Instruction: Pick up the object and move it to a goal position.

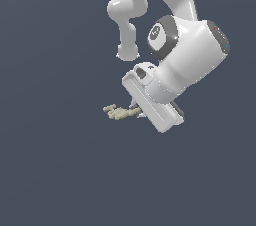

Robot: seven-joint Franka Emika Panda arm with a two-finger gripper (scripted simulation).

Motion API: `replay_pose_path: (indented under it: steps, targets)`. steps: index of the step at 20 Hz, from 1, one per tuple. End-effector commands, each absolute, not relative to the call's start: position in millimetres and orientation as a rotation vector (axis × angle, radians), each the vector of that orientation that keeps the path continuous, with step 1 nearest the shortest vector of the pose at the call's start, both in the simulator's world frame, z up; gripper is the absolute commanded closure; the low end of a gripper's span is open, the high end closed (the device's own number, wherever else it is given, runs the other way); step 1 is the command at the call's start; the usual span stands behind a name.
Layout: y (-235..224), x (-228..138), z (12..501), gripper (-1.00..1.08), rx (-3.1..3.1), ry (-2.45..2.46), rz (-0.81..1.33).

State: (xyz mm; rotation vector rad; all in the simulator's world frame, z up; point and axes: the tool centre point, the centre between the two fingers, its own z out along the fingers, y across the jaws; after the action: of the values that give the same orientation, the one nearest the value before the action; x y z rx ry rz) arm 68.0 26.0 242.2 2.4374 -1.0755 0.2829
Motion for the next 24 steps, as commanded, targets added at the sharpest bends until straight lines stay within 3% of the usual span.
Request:
replay_pose_path:
  steps: [1, 14, 24]
  targets:
    - [39.3, 78.9, 271.4, 1.08, 2.407, -1.135, 0.372]
    - [112.1, 107.6, 423.5, 1.08, 2.196, -1.402, 0.817]
    - [152.9, 106.6, 494.5, 1.08, 2.061, -1.509, 1.023]
